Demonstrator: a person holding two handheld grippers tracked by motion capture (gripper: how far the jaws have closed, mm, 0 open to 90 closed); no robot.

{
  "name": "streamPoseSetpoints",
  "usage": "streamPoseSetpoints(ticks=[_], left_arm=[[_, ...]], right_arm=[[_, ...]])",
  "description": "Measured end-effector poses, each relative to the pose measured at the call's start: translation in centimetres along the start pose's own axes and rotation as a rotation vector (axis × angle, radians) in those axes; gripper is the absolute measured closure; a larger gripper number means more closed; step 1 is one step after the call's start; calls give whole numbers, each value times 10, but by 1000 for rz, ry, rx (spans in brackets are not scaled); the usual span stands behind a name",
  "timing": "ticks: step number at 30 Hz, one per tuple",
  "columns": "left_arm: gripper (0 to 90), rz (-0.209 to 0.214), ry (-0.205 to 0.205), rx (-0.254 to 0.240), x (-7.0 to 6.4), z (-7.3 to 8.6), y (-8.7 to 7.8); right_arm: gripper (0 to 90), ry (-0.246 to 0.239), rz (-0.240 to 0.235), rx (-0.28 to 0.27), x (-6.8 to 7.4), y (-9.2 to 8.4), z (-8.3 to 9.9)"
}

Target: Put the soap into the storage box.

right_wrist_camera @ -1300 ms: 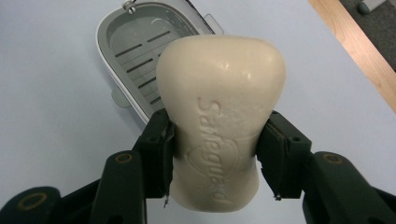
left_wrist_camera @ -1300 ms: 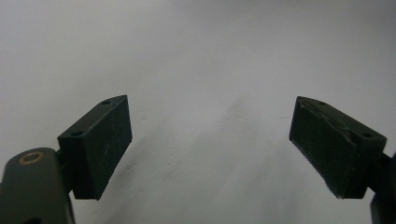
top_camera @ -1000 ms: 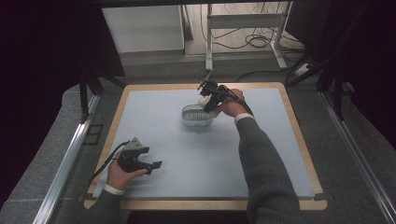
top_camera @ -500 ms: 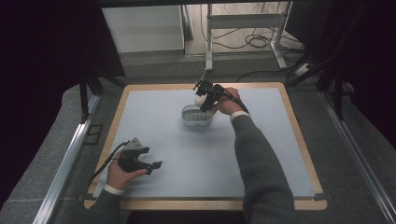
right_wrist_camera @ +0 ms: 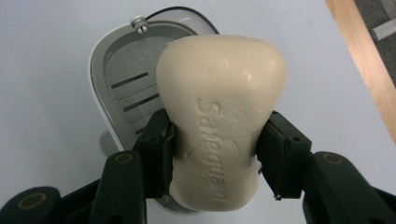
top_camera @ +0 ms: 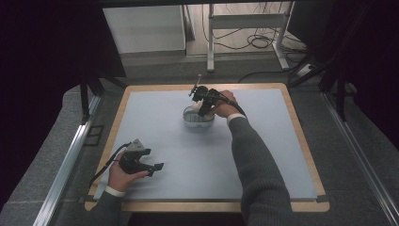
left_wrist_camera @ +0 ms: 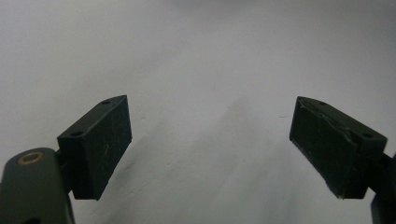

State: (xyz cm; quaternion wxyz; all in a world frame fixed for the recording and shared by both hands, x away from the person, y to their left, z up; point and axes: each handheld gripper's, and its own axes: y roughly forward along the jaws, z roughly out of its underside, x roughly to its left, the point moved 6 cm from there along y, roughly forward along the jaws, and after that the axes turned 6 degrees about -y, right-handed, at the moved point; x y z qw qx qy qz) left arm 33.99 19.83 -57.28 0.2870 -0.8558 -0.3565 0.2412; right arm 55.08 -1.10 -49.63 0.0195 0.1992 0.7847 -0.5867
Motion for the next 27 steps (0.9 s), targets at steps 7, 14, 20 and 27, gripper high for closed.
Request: streamPoseSetpoints(ticks=[7,14,20,27], left_arm=[[134,0,-1,-2,0,0,1],[134,0,-1,1,0,0,1],[134,1,-3,2,-1,0,2],[134,-2,2,10,-1,1,2]], right_arm=[[450,-10,-24,-6,7,13,-5],[410,49,-35,-71,6,7,-8],[386,119,-38,-145,4,-4,-7],[354,187,-18,-229,5,-20,7]])
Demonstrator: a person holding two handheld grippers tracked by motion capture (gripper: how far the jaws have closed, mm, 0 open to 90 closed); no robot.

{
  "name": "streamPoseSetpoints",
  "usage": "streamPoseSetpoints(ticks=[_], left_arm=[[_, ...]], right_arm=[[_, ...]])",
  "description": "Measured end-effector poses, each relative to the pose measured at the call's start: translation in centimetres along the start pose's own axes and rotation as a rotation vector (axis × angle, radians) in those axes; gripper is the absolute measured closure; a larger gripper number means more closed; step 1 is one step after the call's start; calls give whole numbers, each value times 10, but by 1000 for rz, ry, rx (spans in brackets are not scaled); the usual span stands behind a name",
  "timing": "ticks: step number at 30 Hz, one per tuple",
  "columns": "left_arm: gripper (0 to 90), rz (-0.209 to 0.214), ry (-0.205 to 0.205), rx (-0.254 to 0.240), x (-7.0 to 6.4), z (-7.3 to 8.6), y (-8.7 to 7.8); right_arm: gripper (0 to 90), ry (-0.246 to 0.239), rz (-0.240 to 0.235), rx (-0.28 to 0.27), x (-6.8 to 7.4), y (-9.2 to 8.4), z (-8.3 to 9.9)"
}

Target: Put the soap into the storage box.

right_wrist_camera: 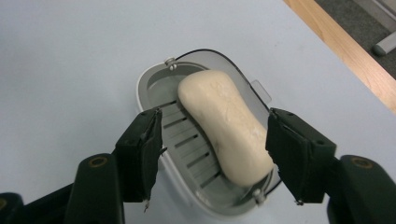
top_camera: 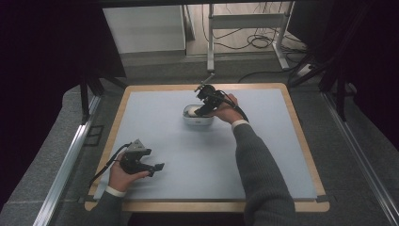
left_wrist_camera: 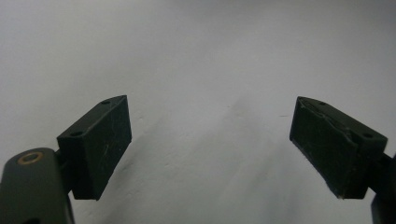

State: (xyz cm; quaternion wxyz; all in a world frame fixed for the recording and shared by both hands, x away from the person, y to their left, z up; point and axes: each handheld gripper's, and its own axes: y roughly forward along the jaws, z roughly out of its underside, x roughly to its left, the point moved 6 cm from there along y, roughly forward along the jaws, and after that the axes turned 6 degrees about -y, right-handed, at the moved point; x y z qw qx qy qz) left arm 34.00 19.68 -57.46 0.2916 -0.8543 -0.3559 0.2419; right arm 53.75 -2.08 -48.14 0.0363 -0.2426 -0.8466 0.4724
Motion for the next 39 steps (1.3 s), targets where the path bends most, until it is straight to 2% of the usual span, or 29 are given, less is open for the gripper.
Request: streamPoseSetpoints(ticks=[3,4,6,7,8,10,13,14,16,17,18,19,22,23,25,26,27,28,30,32,33,36,39], left_arm=[[134,-5,-3,-1,0,0,-1],[134,-7,1,-3,1,0,-2],[134,-1,-7,-9,0,-1,-3],[134,16,-17,-32,-1,-3,-6],[134,16,-17,-32,-1,-3,-6],[135,12,-25,-46,0,-4,-8],[135,-8,-22,-45,3,-4,-10],[135,-10,-22,-45,3,-4,-10],[135,-11,-23,-43,3,-4,-10],[135,-14,-21,-42,3,-3,-10],[135,-13,-24,-40,3,-3,-9],[134,-16,-24,-39,3,-3,-9],[134,-20,-24,-38,3,-3,-9],[135,-20,-24,-38,3,-3,-9],[134,-22,-23,-36,3,-3,-9],[134,-23,-22,-35,3,-3,-9],[135,-23,-22,-35,3,-3,-9],[135,-26,-22,-33,2,-2,-9],[134,-23,-21,-35,2,-3,-8],[134,-24,-19,-33,2,-2,-8],[135,-26,-18,-32,2,-2,-8],[135,-26,-19,-31,3,-2,-7],[134,-26,-19,-28,2,-2,-6]], right_arm=[[342,26,18,-34,3,-11,10],[340,48,28,-60,6,-17,18],[340,58,29,-68,7,-19,21],[334,68,40,-88,11,-25,33],[334,68,40,-88,11,-25,33],[325,86,44,-103,16,-30,46],[319,108,59,-127,23,-38,66],[316,122,62,-146,28,-44,80],[314,127,65,-154,31,-47,86],[308,125,79,-165,36,-53,100],[308,125,79,-165,36,-53,100],[306,138,89,-189,40,-59,113],[303,169,92,-218,46,-66,132],[303,169,92,-218,46,-66,132],[298,184,100,-220,49,-70,144],[294,202,113,-219,52,-74,156],[294,202,113,-219,52,-74,156],[295,231,127,-223,54,-76,170],[298,246,130,-231,55,-77,176],[291,251,137,-190,56,-75,191],[296,257,158,-180,55,-78,200],[296,269,148,-194,54,-79,204],[296,260,161,-198,51,-78,203]])
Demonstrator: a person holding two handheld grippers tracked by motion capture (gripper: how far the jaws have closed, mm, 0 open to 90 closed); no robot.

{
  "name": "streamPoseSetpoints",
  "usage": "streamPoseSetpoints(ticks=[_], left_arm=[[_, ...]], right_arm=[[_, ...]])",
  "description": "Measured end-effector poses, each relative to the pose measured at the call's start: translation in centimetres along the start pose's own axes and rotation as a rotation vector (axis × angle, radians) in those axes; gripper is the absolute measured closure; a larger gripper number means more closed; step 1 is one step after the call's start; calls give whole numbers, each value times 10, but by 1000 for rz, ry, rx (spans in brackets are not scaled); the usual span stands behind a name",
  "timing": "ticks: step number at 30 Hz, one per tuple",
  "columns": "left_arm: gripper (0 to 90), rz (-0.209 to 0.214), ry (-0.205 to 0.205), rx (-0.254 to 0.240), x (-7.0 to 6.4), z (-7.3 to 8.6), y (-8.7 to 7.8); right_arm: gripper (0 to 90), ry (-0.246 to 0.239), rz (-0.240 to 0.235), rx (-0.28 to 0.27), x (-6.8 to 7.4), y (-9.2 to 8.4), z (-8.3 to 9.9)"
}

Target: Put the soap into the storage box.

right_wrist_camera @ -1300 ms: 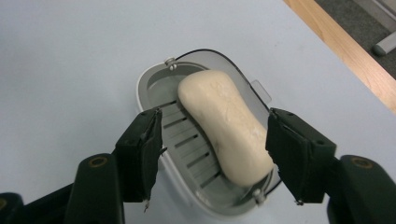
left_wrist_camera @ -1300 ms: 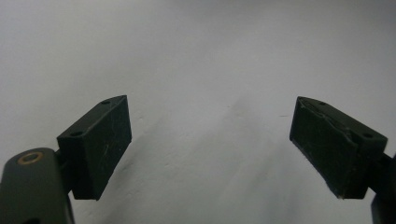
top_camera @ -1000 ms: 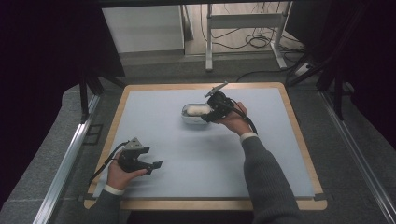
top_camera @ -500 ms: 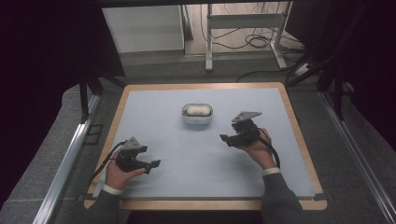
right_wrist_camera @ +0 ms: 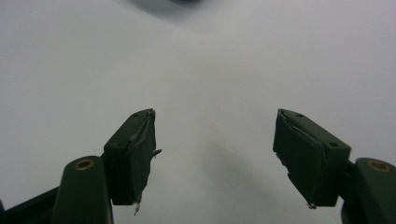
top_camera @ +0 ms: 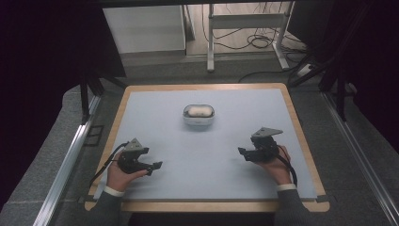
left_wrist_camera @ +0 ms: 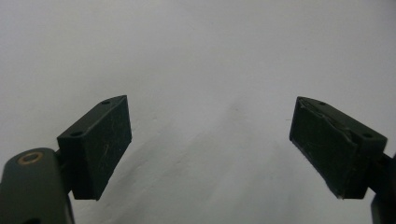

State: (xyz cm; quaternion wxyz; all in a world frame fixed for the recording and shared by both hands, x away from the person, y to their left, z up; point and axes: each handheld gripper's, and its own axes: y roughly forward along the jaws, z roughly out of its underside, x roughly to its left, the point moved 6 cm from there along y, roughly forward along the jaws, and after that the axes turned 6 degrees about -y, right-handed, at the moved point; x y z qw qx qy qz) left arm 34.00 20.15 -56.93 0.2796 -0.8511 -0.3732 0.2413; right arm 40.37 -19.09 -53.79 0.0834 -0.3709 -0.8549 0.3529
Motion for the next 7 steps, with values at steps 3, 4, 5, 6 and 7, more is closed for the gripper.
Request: streamPoseSetpoints(ticks=[3,4,5,6,7], left_arm=[[134,1,0,-1,0,0,0],[134,0,-1,-2,0,0,0],[134,0,-1,-2,0,0,0],[134,0,1,-2,0,0,0],[134,-1,0,-2,0,0,0]], right_arm=[[292,-4,10,-4,0,2,0],[279,-5,18,2,-1,4,1],[279,-5,18,2,-1,4,1],[274,-4,22,6,-2,4,1],[270,-4,29,10,-3,4,2]])
